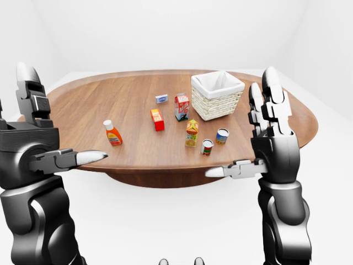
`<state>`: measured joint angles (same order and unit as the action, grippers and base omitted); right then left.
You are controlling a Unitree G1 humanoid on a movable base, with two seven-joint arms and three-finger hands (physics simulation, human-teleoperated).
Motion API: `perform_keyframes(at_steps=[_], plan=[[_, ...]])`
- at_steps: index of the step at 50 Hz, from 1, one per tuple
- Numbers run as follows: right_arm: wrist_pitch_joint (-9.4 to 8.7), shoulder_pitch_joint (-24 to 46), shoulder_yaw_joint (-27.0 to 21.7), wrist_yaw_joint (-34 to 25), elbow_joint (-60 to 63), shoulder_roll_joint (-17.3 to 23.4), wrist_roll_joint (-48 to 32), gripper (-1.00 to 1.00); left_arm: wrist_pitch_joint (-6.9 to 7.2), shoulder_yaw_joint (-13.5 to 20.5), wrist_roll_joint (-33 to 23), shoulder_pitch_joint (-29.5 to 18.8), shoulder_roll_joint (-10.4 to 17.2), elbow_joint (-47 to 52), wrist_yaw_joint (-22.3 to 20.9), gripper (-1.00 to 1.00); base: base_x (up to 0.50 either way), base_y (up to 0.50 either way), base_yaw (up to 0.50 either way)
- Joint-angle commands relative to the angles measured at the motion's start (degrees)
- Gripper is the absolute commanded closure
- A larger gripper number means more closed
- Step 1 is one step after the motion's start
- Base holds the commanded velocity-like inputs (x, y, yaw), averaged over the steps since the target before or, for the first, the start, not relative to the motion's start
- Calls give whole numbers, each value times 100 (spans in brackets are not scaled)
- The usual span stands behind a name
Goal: Pick up the orange juice, and put it in the basket.
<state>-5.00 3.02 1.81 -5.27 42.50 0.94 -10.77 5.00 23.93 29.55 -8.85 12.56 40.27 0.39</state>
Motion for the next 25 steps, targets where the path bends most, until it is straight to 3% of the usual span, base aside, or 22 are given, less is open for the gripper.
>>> perform_keyframes(at_steps=[1, 25], plan=[[0, 13, 53, -81, 124, -5, -178, -100, 0, 2, 139, 77, 8, 21, 20, -100, 27, -17, 0], [0, -23, 60, -161, 74, 3, -323, -100, 0, 15, 202, 92, -16, 60, 40, -100, 43, -29, 0]])
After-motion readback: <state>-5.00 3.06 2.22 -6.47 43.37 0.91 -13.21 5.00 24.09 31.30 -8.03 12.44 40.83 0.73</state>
